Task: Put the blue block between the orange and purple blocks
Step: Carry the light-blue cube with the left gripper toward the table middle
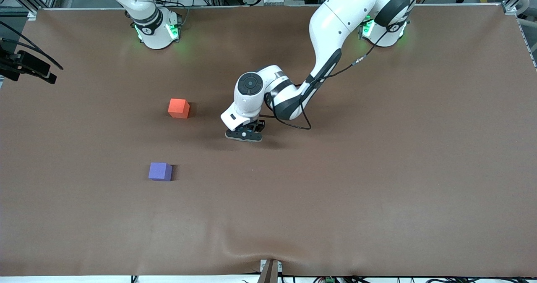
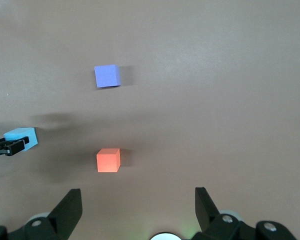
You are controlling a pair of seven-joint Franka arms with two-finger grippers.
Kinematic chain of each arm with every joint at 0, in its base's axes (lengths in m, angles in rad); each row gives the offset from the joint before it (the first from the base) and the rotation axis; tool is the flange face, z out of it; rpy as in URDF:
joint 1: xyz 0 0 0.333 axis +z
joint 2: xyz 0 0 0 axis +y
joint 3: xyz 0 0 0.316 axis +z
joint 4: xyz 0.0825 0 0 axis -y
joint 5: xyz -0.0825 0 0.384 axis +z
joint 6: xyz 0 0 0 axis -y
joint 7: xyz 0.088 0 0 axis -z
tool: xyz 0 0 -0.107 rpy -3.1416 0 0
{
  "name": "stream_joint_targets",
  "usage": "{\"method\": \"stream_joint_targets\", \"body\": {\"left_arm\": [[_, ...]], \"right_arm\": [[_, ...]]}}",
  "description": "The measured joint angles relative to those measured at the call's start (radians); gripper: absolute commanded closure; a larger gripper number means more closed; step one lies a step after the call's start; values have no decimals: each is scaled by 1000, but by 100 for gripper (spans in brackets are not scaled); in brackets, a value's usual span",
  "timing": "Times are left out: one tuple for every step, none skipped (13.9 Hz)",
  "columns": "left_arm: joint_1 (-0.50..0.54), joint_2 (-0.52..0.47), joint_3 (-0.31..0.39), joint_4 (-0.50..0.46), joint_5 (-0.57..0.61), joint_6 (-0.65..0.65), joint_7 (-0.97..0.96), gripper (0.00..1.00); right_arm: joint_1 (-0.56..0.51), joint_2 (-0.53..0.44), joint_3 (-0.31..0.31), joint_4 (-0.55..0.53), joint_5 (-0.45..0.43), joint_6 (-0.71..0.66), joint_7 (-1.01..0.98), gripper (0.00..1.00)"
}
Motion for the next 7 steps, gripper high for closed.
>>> {"method": "stream_joint_targets", "body": {"left_arm": [[0,0,0,2,0,3,-12,0],[-1,0,-2,7,0,4,-27,0],[-2,-1,-4,15,0,5,-40,0],[-3,-5,-6,27,0,6,-49,0],[-3,-18,-6,41,0,-5,-52,0],[0,-46,-5,55,0,-43,-54,0],[7,-87,0,67,0,-100,-56,0]], "right_arm": [[0,0,0,0,0,0,0,0],[0,1,0,0,0,0,0,0],[0,1,0,0,0,0,0,0],[0,2,1,0,0,0,0,0],[0,6,2,-1,0,0,0,0],[0,16,3,-2,0,-2,0,0],[0,33,5,-3,0,-2,0,0]]}}
